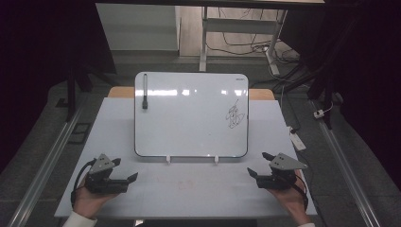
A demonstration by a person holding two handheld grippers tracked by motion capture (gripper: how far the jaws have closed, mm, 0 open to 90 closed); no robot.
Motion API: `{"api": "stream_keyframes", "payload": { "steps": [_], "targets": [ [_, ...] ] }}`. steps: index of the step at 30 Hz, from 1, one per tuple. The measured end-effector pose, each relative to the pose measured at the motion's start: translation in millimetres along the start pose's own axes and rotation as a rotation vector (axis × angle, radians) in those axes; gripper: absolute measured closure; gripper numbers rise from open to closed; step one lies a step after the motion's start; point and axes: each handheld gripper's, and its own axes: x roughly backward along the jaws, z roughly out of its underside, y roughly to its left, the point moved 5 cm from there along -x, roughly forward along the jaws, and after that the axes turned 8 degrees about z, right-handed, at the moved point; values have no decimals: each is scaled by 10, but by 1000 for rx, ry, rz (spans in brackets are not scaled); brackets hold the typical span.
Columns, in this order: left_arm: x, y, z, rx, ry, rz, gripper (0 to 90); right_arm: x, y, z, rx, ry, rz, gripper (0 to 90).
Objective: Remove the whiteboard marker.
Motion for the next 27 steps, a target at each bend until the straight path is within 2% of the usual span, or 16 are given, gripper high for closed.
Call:
{"api": "stream_keyframes", "payload": {
  "steps": [7,14,20,23,27],
  "targets": [
    [8,2,3,2,-1,-2,151,-31,32,8,5,1,-14,207],
    [34,17,9,18,-7,-14,155,-9,37,-20,-2,-19,-5,217],
    [30,4,-9,26,-6,0,156,-20,30,-31,-9,-18,-10,225],
    [48,0,-95,27,-16,8,158,-30,22,-39,-18,-12,-10,238],
    [77,13,-311,40,-32,9,167,-36,14,-72,-25,-15,-6,244]
  ]
}}
